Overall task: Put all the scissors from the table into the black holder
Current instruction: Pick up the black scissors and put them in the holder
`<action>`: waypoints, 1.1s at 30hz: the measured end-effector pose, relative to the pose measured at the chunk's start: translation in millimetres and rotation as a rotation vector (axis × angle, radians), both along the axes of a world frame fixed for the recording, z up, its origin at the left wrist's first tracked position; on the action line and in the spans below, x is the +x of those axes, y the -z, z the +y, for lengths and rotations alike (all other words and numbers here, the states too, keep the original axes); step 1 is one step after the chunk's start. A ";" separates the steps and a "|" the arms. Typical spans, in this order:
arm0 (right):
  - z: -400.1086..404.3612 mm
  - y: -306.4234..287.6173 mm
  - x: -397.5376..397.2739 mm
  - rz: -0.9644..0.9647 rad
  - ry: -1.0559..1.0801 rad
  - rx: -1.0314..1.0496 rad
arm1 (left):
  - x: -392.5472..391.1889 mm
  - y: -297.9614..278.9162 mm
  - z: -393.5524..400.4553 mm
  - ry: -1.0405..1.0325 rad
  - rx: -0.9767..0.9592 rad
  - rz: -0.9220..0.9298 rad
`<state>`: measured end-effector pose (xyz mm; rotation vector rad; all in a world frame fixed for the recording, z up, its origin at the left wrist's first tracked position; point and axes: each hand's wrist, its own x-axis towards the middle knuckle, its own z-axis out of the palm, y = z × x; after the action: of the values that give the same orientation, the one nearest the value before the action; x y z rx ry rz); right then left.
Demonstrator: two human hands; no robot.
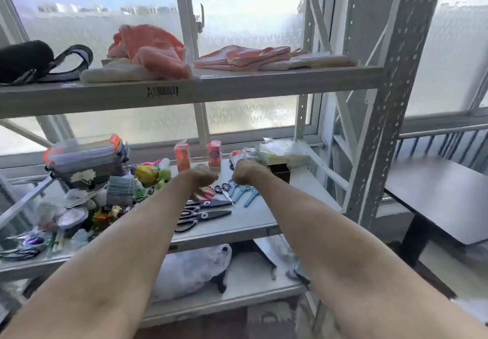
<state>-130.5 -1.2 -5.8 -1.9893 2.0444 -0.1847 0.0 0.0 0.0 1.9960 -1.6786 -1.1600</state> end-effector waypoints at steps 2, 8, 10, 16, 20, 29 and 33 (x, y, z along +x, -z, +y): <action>-13.7 8.6 -0.9 -0.024 -0.018 0.036 | -2.4 11.3 -15.9 -0.052 -0.014 -0.008; -63.7 45.6 -8.7 0.002 -0.146 0.080 | 0.5 59.6 -72.8 -0.111 0.044 0.024; -80.4 60.6 -11.6 0.009 -0.192 0.111 | 3.1 75.7 -87.4 -0.167 0.035 0.026; -122.9 94.4 -4.6 0.067 -0.379 0.150 | 23.3 114.8 -113.6 -0.299 0.082 0.037; -138.8 117.5 10.4 0.014 -0.491 0.167 | 36.5 141.2 -120.5 -0.372 -0.044 -0.050; -143.7 167.2 49.7 0.239 -0.766 -0.044 | 78.3 176.5 -111.6 -0.551 0.013 -0.438; -145.5 182.1 59.5 0.284 -0.779 -0.059 | 86.2 190.0 -114.9 -0.481 0.056 -0.453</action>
<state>-71.0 -146.7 -187.9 -2.7990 1.2434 0.2139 86.2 -114.9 -190.0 2.6443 -1.2178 -0.6231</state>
